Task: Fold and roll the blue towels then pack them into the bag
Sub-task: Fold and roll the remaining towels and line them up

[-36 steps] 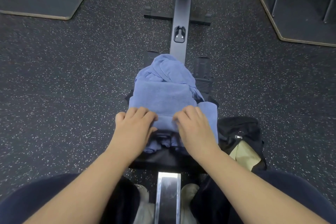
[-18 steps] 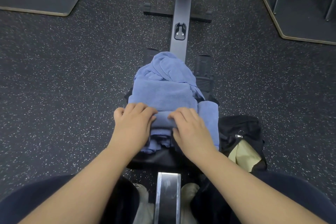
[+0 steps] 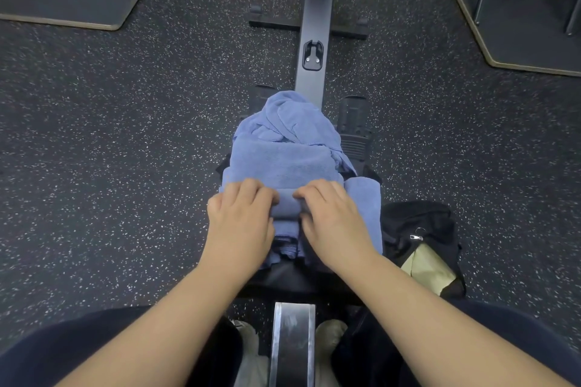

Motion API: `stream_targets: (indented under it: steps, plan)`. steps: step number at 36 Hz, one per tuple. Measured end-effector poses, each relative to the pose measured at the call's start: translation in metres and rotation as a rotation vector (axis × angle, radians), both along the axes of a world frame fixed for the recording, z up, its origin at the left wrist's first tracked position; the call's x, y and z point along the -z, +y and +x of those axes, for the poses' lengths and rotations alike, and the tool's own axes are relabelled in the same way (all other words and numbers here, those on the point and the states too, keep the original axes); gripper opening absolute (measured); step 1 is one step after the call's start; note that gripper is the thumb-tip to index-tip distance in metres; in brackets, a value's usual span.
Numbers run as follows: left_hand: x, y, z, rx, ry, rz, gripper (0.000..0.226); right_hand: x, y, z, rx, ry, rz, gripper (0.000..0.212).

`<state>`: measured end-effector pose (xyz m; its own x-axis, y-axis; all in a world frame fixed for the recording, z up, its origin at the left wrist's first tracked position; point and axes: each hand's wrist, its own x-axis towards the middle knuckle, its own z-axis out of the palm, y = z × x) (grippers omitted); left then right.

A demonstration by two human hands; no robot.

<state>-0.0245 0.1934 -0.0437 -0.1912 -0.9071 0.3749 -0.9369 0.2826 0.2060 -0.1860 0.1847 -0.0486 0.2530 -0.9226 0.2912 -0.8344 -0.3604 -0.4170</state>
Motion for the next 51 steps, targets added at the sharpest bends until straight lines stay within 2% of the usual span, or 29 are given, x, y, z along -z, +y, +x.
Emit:
stream_targets:
  steps: [7, 9, 12, 16, 19, 24, 29, 34, 41, 51]
  plan:
    - [0.005, -0.003, 0.002, -0.009, 0.023, 0.041, 0.038, -0.001, 0.0, -0.002, -0.018, -0.028, 0.008, 0.035]
    - [0.005, -0.004, 0.002, -0.007, 0.02, 0.051, 0.042, -0.001, 0.001, -0.001, -0.012, -0.026, -0.024, 0.031]
    - [0.006, -0.007, 0.003, -0.007, 0.016, 0.067, 0.047, -0.001, 0.002, 0.001, 0.044, 0.045, -0.133, 0.013]
    - [0.007, -0.01, 0.003, -0.002, 0.026, 0.094, 0.047, 0.004, 0.001, 0.003, 0.063, 0.058, -0.176, 0.013]
    - [0.008, -0.012, 0.004, 0.01, 0.032, 0.1, 0.049, 0.004, -0.001, 0.002, 0.073, 0.041, -0.17, 0.017]
    - [0.009, -0.016, 0.009, 0.024, 0.015, 0.121, 0.049, 0.002, -0.004, 0.001, 0.063, 0.041, -0.106, 0.035]
    - [0.01, -0.021, 0.014, -0.007, 0.019, 0.184, 0.041, 0.004, -0.006, 0.001, 0.077, 0.03, -0.081, 0.043]
    - [0.003, -0.024, 0.015, -0.006, 0.043, 0.229, 0.044, 0.005, -0.008, 0.0, 0.099, 0.031, -0.09, 0.039]
    - [-0.004, -0.024, 0.017, 0.026, 0.061, 0.213, 0.046, 0.001, -0.009, -0.007, 0.119, 0.039, -0.056, 0.051]
    - [-0.019, -0.018, 0.022, 0.107, 0.082, 0.178, 0.04, -0.01, -0.005, -0.012, 0.064, 0.049, -0.063, 0.036]
